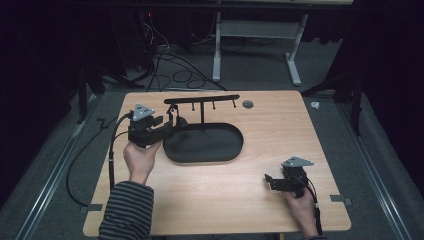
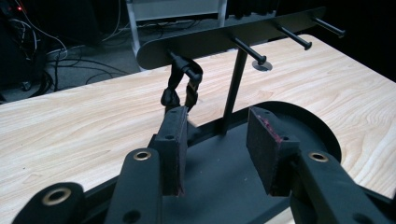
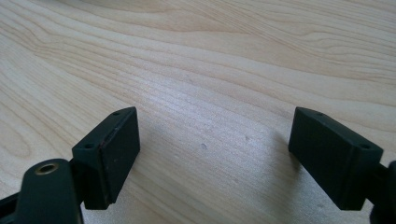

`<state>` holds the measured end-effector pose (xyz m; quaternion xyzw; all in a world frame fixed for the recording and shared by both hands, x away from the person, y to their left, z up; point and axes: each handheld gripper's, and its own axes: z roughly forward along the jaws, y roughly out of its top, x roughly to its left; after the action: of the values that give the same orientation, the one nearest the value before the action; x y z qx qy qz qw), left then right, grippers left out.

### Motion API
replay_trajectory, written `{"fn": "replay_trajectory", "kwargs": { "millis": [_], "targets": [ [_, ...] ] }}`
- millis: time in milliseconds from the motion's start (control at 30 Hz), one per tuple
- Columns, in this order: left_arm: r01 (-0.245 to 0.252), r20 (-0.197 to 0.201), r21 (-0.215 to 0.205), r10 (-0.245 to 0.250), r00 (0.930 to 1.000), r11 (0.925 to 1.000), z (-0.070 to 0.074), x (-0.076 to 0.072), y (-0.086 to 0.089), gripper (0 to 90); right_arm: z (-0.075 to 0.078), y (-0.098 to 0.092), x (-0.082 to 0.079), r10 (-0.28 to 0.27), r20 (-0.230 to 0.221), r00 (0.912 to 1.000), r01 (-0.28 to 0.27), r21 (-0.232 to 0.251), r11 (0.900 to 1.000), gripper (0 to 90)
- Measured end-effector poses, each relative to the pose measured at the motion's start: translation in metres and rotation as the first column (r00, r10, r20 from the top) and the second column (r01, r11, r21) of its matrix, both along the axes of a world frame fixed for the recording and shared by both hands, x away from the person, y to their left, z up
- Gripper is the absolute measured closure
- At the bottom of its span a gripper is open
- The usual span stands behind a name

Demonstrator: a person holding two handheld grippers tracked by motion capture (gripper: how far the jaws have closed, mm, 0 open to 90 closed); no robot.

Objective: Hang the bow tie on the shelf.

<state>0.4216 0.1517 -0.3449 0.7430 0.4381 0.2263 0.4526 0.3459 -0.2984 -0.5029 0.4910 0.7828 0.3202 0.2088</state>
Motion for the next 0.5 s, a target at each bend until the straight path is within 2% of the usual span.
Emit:
{"fn": "replay_trajectory", "kwargs": {
  "millis": [100,500],
  "targets": [
    [0.003,0.000,-0.009,-0.003,1.0000,1.0000,0.001,-0.003,0.001,58.2,0.000,0.000,0.000,0.000,0.000,1.0000,0.000,0.000,1.000,17.8],
    [0.026,0.001,-0.004,-0.026,0.9997,0.9997,0.000,-0.014,0.001,56.3,0.000,0.000,0.000,-0.001,0.000,1.0000,0.001,0.001,1.000,17.8]
  ]
}}
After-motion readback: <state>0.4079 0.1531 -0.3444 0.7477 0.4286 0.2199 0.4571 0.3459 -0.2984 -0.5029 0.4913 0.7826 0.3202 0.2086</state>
